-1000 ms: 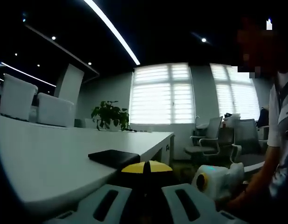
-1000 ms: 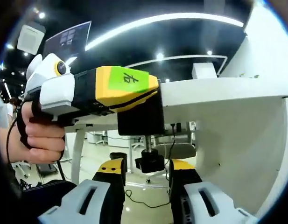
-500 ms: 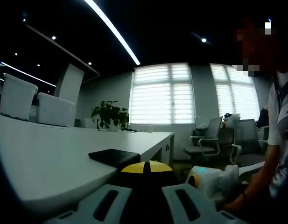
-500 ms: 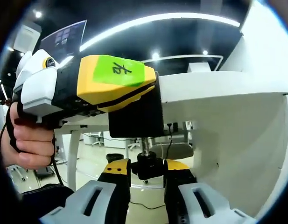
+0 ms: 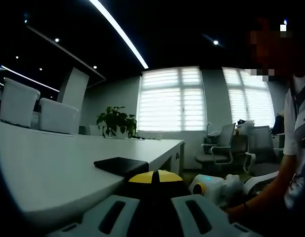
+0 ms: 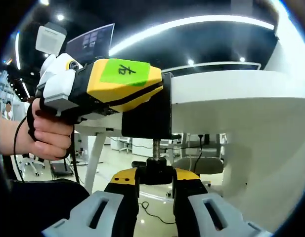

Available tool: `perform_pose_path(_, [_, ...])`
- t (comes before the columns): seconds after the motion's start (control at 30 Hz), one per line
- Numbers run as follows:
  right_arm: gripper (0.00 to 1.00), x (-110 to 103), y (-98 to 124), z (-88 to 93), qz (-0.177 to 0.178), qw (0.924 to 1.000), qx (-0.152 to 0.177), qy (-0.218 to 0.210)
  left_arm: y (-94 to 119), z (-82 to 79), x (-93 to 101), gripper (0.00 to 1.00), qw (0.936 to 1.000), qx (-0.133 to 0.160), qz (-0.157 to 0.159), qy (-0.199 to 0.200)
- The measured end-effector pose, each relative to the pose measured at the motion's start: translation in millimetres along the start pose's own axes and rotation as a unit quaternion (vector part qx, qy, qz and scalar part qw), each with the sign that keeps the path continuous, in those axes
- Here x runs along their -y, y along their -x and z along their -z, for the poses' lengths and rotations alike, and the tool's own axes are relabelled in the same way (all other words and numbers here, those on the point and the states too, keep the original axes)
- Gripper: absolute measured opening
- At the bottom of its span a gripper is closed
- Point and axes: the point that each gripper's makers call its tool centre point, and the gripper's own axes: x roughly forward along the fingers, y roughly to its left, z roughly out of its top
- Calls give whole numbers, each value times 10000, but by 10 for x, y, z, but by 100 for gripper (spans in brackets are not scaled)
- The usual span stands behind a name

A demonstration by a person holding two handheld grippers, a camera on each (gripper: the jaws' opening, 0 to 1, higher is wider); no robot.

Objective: Clamp the fixed fixture on the desktop, loosen the retaining clip, secure it to the edge of the desk, and tighten the retaining clip.

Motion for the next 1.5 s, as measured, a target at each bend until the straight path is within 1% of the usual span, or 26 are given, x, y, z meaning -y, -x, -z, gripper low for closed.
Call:
perform_pose_path(0.1, [24,-23,-19,-7,-264,9995,31,148,7,7,-3,1,10000,-9,2,-1])
perform_pose_path(0.2, [25,-65,-56,-28,-757,9955,15,576,12,17,-4,1,10000,-24,13,4])
perform_pose_path(0.33, [25,-88,-83,-12,-1367,9897,-74,421,29,33,-16,1,10000,-43,-7,29])
perform_pose_path(0.37, [25,-94,-82,-10,-1457,9884,-91,419,35,37,-19,1,10000,-55,-11,28])
perform_pose_path(0.47, [25,-103,-86,-6,-1501,9880,-150,317,59,43,-35,1,10000,-66,-31,43])
perform_pose_path(0.5, [25,-97,-87,9,-1421,9895,-180,211,64,45,-38,1,10000,-66,-40,40])
perform_pose_path(0.57, [27,-62,-88,22,-1045,9943,-172,100,69,49,-40,1,10000,-74,-45,44])
perform_pose_path(0.6, [31,6,-82,45,-631,9977,-194,120,69,49,-41,1,9999,-80,-48,39])
perform_pose_path(0.63, [35,39,-51,62,-287,9993,-196,134,69,48,-41,1,9999,-81,-47,39])
perform_pose_path(0.67, [40,46,-7,64,4,9999,-132,24,69,47,-40,1,9999,-89,-46,57])
perform_pose_path(0.7, [40,70,48,89,354,9992,-154,-94,68,46,-40,1,9999,-102,-45,73])
perform_pose_path(0.77, [37,37,126,90,755,9963,-122,-395,69,49,-39,1,9999,-130,-46,43])
perform_pose_path(0.8, [37,14,144,81,886,9952,-191,-360,68,50,-37,1,9999,-149,-46,19])
perform_pose_path(0.83, [36,-13,143,30,977,9948,-137,-242,66,49,-36,1,9999,-163,-48,-16])
perform_pose_path(0.87, [36,-29,138,7,1149,9931,-229,4,64,46,-34,1,9998,-168,-46,-15])
perform_pose_path(0.9, [36,-62,108,-18,1162,9928,-256,166,62,37,-34,1,9999,-154,-41,-11])
perform_pose_path(0.93, [35,-104,69,-39,1094,9935,-220,206,60,30,-32,1,9999,-144,-36,-10])
perform_pose_path(0.97, [36,-117,29,-29,1115,9923,-326,431,56,24,-28,1,9999,-141,-29,-12])
perform_pose_path(1.0, [36,-90,3,-25,1224,9898,-396,608,53,17,-25,1,9999,-127,-23,-12])
perform_pose_path(1.03, [36,-94,-34,-41,1224,9907,-321,496,50,13,-24,1,9999,-119,-20,-7])
perform_pose_path(1.07, [36,-53,-46,-44,1325,9903,-310,268,50,12,-24,1,9999,-116,-19,-3])
perform_pose_path(1.1, [35,-28,-54,-21,1346,9902,-362,71,50,12,-23,1,9999,-114,-19,-2])
perform_pose_path(1.13, [34,-12,-66,-23,1353,9901,-369,1,50,11,-21,1,9999,-108,-18,-3])
perform_pose_path(1.23, [28,61,-81,-5,1412,9890,-417,120,50,10,-24,1,10000,-87,-20,9])
perform_pose_path(1.33, [27,47,-54,5,1335,9902,-409,27,49,10,-20,1,10000,-77,-20,20])
perform_pose_path(1.5, [27,28,-63,10,1049,9937,-350,150,47,12,-22,1,10000,-73,-23,17])
